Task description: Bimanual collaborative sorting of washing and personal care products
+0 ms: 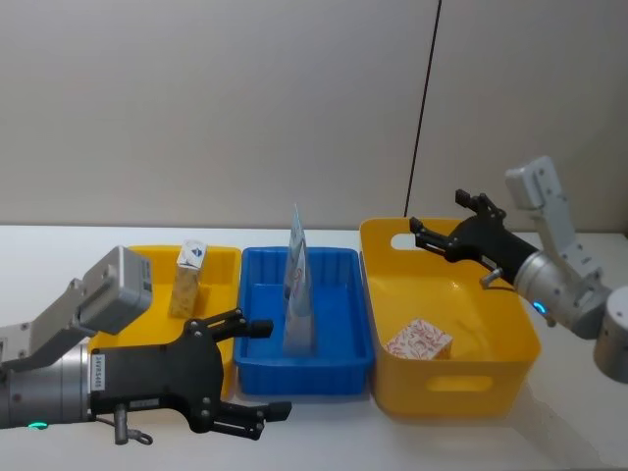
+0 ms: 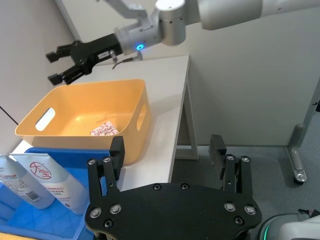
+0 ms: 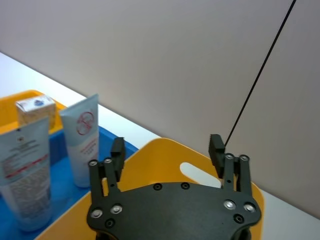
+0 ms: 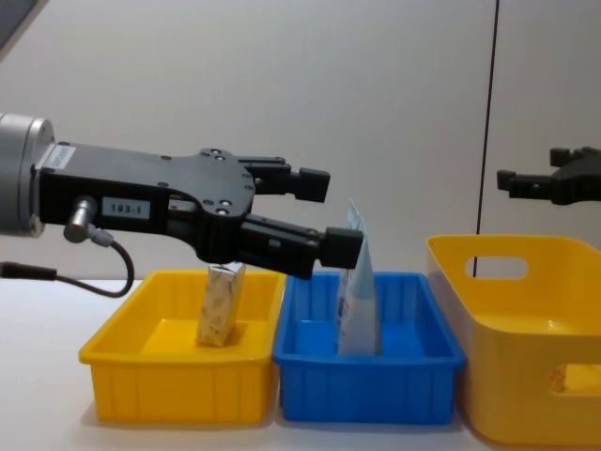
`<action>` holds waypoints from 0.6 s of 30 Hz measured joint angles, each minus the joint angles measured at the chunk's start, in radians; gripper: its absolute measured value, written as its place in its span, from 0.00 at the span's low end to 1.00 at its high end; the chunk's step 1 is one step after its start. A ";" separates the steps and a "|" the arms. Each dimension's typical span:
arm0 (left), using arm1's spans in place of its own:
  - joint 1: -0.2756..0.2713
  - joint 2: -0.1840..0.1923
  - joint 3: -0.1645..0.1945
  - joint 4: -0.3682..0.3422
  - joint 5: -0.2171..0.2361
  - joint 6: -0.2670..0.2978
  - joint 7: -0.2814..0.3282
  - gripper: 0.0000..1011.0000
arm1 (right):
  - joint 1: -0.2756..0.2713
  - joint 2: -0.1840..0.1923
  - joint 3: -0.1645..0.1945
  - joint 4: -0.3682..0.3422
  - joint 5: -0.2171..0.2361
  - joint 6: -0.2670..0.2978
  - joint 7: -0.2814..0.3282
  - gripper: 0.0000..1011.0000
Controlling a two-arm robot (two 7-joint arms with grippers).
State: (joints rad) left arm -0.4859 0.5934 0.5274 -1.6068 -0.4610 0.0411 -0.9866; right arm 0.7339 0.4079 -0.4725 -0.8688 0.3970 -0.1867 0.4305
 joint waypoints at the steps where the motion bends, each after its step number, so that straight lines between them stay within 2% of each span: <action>1: 0.000 0.000 0.000 0.000 0.000 0.000 0.000 0.99 | -0.018 0.007 0.004 -0.025 0.003 0.006 -0.003 0.99; 2: 0.000 0.000 0.000 0.000 0.000 0.000 0.000 0.99 | -0.046 0.024 0.014 -0.081 0.012 0.020 -0.012 0.99; 5: 0.000 0.000 0.000 0.000 0.000 0.000 0.000 0.99 | -0.091 0.046 0.029 -0.156 0.023 0.040 -0.026 0.99; 6: 0.000 0.000 0.000 0.000 0.000 0.000 0.000 0.99 | -0.130 0.065 0.041 -0.216 0.030 0.053 -0.037 0.99; 8: 0.000 0.000 0.000 0.000 0.000 0.000 0.000 0.99 | -0.163 0.080 0.051 -0.266 0.037 0.065 -0.049 0.99; 10: 0.000 0.000 0.000 0.000 0.000 0.000 0.000 0.99 | -0.223 0.105 0.071 -0.350 0.048 0.082 -0.071 0.99; 11: 0.000 0.000 0.000 0.000 0.000 0.000 0.000 0.99 | -0.243 0.113 0.075 -0.366 0.051 0.088 -0.078 0.99; 14: 0.000 0.000 0.000 0.000 0.000 0.000 0.000 0.99 | -0.341 0.148 0.106 -0.496 0.066 0.111 -0.116 0.99; 15: 0.000 0.000 0.000 0.000 0.000 0.000 0.000 0.99 | -0.341 0.148 0.106 -0.496 0.066 0.111 -0.116 0.99; 17: 0.000 0.000 0.000 0.000 0.000 0.000 0.000 0.99 | -0.428 0.174 0.127 -0.592 0.074 0.125 -0.147 0.99; 18: 0.000 0.000 0.000 0.000 0.000 0.000 0.000 0.99 | -0.448 0.179 0.132 -0.614 0.076 0.128 -0.157 0.99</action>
State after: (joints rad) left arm -0.4859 0.5933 0.5274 -1.6069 -0.4611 0.0412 -0.9865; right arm 0.2857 0.5867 -0.3409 -1.4830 0.4733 -0.0585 0.2737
